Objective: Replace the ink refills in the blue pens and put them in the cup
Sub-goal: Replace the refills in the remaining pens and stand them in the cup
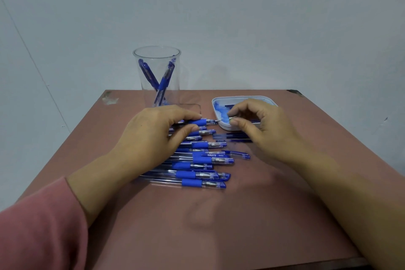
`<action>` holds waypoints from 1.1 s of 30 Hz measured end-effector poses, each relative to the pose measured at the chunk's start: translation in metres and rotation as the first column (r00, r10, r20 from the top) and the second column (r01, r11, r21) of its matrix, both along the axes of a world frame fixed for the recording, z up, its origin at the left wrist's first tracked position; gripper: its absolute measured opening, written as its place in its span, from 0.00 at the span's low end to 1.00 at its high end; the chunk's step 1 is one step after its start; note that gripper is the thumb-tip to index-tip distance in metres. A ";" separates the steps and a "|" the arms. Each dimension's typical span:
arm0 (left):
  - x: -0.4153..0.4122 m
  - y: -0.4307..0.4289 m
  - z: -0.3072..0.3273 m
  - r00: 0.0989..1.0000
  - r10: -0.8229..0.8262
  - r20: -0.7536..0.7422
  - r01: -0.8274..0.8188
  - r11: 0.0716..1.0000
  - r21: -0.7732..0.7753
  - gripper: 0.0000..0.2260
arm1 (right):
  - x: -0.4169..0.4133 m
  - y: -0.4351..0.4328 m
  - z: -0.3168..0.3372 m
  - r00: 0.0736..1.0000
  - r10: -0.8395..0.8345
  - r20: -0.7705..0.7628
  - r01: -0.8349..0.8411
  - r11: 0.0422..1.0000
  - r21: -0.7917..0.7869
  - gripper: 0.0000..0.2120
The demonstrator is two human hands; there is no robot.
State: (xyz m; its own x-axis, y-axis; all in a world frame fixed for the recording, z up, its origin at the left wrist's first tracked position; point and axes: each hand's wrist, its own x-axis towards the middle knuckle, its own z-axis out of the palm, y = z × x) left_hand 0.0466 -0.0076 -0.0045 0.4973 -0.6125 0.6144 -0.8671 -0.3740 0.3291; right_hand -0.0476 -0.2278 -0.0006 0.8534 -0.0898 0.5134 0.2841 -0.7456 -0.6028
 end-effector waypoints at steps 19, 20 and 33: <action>0.003 0.000 -0.003 1.000 0.006 -0.003 -0.006 0.998 0.055 0.13 | -0.004 -0.013 0.006 0.933 -0.025 -0.358 -0.119 0.919 -0.376 0.12; 0.002 0.000 -0.003 1.000 0.001 -0.002 -0.001 0.999 0.051 0.13 | -0.004 -0.013 0.005 0.958 -0.008 -0.287 -0.098 0.931 -0.353 0.13; 0.002 0.000 -0.005 1.000 -0.022 -0.002 0.022 0.999 0.034 0.14 | 0.000 0.001 -0.003 0.998 0.067 0.005 -0.066 0.986 -0.153 0.07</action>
